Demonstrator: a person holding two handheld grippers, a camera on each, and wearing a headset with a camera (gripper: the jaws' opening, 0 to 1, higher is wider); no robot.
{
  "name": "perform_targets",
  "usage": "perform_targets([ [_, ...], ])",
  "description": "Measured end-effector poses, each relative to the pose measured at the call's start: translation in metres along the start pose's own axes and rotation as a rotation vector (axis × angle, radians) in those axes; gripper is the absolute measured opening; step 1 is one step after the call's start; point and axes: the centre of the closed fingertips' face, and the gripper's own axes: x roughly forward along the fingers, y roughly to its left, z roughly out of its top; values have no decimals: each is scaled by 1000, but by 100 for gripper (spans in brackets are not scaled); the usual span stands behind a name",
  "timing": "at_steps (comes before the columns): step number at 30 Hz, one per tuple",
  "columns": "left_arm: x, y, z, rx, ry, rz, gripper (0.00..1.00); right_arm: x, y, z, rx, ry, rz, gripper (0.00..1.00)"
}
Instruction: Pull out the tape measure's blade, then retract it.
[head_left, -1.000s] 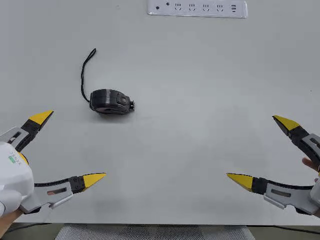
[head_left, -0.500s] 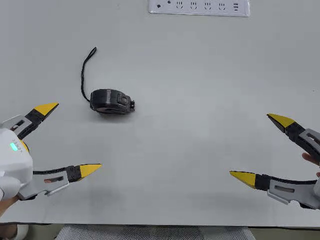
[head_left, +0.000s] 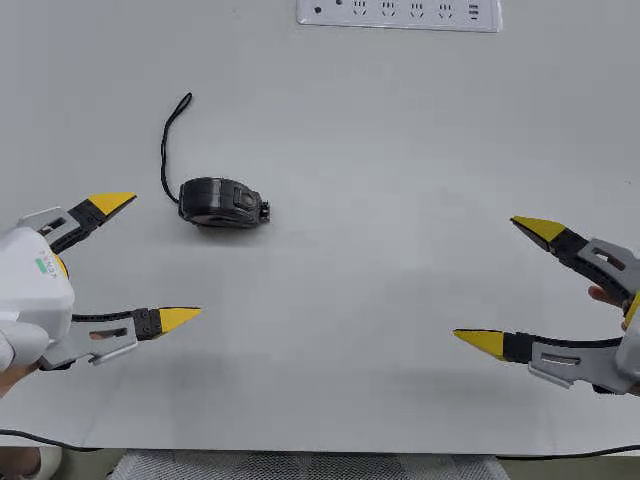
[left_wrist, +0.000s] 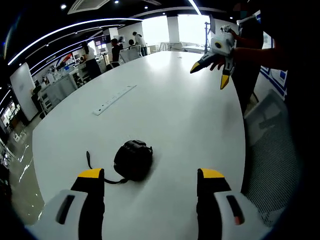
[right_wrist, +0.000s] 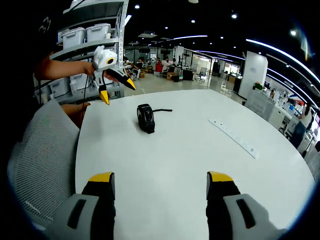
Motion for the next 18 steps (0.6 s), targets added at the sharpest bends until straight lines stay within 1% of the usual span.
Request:
perform_targets([
  [7, 13, 5, 3, 31, 3, -28, 70, 13, -3, 4, -27, -10, 38, 73],
  [12, 22, 8, 3, 58, 18, -43, 69, 25, -4, 5, -54, -11, 65, 70],
  [14, 26, 10, 4, 77, 20, -42, 70, 29, -3, 6, -61, -10, 80, 69],
  [16, 30, 12, 3, 86, 26, -52, 69, 34, -4, 6, -70, -12, 90, 69],
  [18, 34, 13, 3, 107, 30, -66, 67, 40, -4, 7, -81, -13, 99, 68],
])
